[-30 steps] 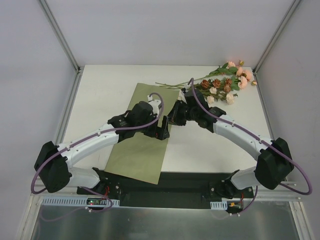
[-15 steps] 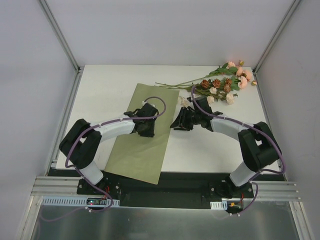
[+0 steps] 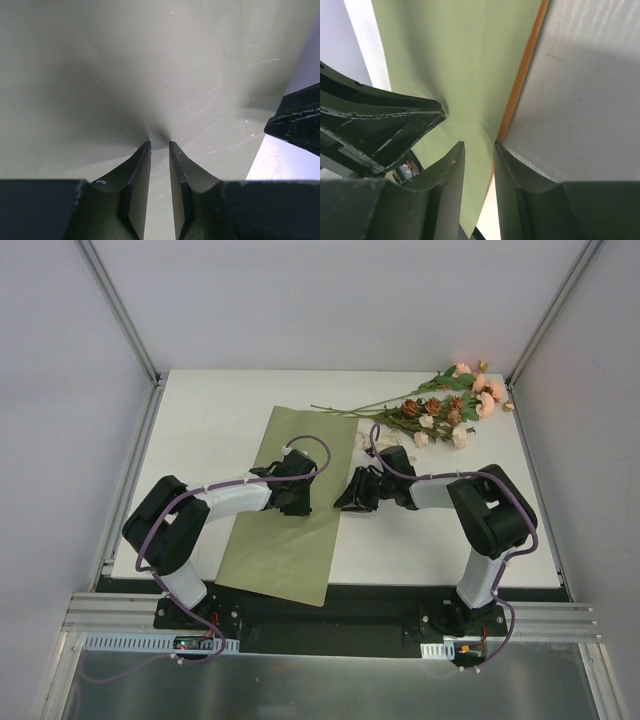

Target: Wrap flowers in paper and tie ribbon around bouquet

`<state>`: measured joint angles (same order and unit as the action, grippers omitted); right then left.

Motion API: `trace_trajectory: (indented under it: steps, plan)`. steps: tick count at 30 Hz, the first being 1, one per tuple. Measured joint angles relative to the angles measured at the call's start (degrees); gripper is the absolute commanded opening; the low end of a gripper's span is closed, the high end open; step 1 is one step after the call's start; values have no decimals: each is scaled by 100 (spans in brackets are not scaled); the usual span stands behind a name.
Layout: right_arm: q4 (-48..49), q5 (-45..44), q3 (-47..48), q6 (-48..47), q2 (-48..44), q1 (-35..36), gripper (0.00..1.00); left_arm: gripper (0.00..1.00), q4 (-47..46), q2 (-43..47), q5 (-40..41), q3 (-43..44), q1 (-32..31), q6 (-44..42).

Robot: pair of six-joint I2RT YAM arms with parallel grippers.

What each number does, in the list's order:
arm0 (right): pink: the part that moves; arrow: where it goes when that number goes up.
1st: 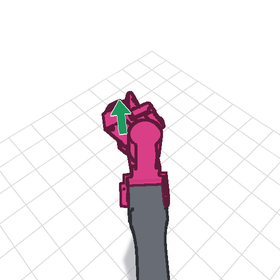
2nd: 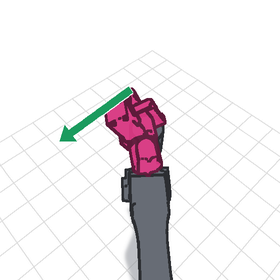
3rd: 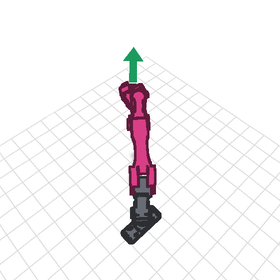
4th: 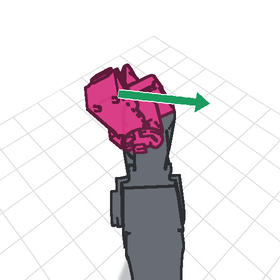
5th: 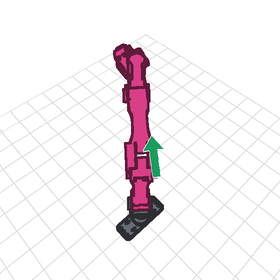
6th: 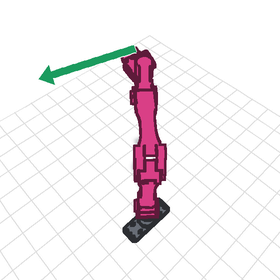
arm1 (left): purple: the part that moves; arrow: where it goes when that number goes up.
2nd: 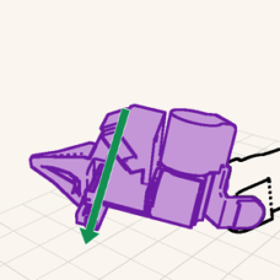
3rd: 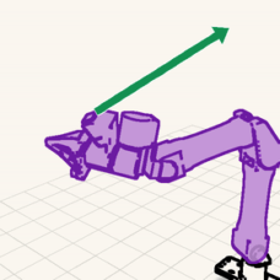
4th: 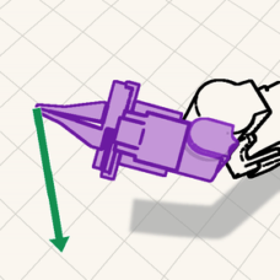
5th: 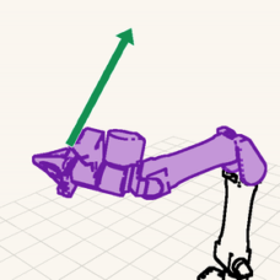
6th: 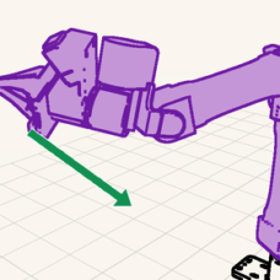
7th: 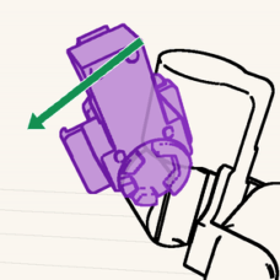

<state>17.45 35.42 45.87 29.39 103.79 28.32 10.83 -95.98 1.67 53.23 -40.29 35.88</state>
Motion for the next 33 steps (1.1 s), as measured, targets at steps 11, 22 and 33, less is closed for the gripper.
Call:
trace_trajectory:
  steps: [11, 22, 33]
  plan:
    - [505, 208, -57, 302, 31, 9, 25, 20, -50, 15, -20, -24, 0, 76]
    - [837, 98, 120, 496, 326, 313, 35, 20, -208, 46, -269, -107, 0, 85]
    - [382, -518, 160, -13, 116, 424, 47, 19, -315, 201, -310, -308, 0, 94]
